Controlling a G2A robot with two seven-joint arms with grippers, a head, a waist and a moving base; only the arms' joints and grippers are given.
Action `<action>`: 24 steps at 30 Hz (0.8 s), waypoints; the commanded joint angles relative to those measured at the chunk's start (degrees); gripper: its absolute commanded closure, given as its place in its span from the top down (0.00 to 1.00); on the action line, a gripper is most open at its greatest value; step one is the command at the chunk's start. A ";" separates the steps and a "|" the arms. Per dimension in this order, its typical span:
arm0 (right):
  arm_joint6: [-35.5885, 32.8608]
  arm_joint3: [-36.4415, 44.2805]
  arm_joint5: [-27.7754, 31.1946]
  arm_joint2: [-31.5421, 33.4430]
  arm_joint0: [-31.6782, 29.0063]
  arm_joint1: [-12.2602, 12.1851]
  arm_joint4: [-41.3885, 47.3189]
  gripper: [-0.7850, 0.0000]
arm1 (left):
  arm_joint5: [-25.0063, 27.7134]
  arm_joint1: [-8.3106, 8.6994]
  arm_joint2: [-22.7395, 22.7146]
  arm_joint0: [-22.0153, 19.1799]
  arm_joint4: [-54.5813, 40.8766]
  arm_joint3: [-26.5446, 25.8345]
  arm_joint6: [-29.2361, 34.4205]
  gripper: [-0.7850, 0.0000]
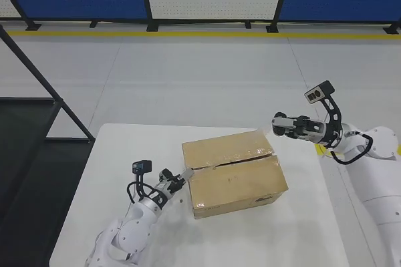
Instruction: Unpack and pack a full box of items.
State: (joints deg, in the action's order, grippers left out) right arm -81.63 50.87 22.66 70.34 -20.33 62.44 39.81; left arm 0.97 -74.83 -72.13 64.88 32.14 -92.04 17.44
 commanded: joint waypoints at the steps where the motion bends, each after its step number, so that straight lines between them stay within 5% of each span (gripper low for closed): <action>1: -0.32 -0.38 -0.32 0.40 -0.10 -0.19 0.69 0.00 | -0.25 -0.08 0.40 -0.36 0.14 0.37 0.12 1.00; 24: -0.56 -2.04 -0.55 -1.04 1.59 -1.01 0.16 0.00 | -0.56 -0.48 1.61 -1.57 0.13 2.42 0.12 1.00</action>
State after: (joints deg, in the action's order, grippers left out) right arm -82.02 49.17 22.27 69.27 -18.67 61.52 39.97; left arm 0.40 -75.29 -70.61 63.38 32.21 -89.75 17.51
